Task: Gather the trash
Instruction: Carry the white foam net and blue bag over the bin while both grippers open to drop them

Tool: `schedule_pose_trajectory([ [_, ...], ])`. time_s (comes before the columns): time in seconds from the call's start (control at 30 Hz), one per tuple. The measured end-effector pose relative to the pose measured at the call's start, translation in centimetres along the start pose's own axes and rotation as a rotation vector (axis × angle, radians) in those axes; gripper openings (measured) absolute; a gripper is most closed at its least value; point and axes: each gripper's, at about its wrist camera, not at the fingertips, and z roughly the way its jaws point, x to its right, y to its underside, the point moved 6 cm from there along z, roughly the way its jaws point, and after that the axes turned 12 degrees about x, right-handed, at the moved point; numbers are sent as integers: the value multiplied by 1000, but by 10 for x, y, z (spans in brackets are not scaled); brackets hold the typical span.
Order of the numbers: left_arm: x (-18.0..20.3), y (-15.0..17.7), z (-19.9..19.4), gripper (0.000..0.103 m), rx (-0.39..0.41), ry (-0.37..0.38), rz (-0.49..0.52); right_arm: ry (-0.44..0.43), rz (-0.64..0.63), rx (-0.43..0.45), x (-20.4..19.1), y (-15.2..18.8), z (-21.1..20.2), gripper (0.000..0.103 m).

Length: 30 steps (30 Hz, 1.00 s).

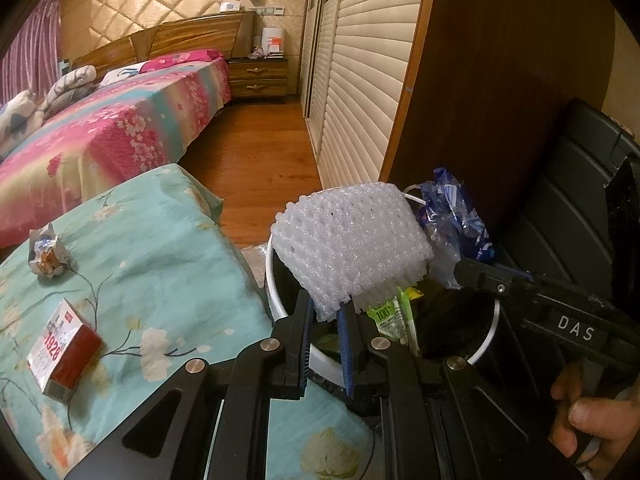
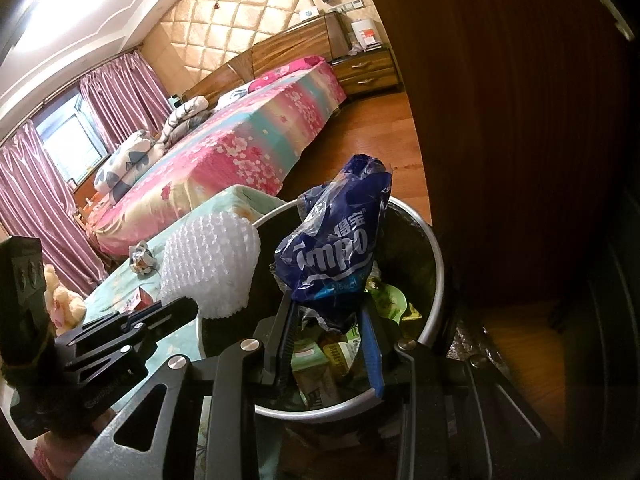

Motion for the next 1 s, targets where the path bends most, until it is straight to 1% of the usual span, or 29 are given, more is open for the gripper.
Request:
schedule_pose_trajectory([
  [1.0,6,-4,15,11,-36,-1,20,13,3,-35,15,-3,10,31],
])
